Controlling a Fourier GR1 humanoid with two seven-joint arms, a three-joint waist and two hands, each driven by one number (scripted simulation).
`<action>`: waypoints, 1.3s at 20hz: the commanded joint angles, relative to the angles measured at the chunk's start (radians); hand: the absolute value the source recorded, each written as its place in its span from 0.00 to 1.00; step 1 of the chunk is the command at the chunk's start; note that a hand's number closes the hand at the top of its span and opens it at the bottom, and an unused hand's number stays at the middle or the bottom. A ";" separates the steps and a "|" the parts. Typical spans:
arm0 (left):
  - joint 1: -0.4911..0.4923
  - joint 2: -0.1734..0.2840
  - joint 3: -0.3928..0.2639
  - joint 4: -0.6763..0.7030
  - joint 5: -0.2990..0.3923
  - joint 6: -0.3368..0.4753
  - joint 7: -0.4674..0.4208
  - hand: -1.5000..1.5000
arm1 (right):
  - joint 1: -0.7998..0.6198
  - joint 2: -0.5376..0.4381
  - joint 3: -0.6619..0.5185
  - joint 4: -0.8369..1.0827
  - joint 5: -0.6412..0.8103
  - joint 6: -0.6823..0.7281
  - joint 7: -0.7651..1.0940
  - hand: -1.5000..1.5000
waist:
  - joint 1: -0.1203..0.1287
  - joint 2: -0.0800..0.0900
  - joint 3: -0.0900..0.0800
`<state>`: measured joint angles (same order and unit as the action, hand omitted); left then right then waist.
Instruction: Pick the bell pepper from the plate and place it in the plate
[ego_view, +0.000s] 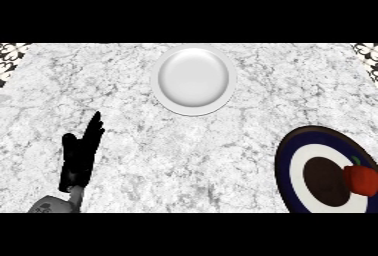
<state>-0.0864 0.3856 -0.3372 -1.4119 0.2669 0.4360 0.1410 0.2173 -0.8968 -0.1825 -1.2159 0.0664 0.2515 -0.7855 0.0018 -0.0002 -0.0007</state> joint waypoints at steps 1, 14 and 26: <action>0.010 0.030 0.027 -0.022 0.019 -0.058 0.025 0.50 | 0.012 -0.041 0.040 -0.070 0.068 0.042 0.091 0.00 | -0.002 -0.001 0.000; 0.100 -0.034 0.083 -0.123 -0.098 -0.085 0.069 0.50 | -0.079 0.079 0.018 0.018 0.249 0.091 0.092 0.00 | -0.002 -0.001 0.001; 0.044 -0.147 0.142 -0.020 -0.193 -0.132 0.033 0.50 | -0.223 0.194 0.017 0.072 0.389 0.119 0.155 0.00 | 0.000 0.000 0.001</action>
<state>-0.0377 0.2723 -0.2048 -1.4624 0.1027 0.3195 0.2008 0.0676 -0.7399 -0.1702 -1.1889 0.4086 0.3726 -0.6450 -0.0005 -0.0006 -0.0001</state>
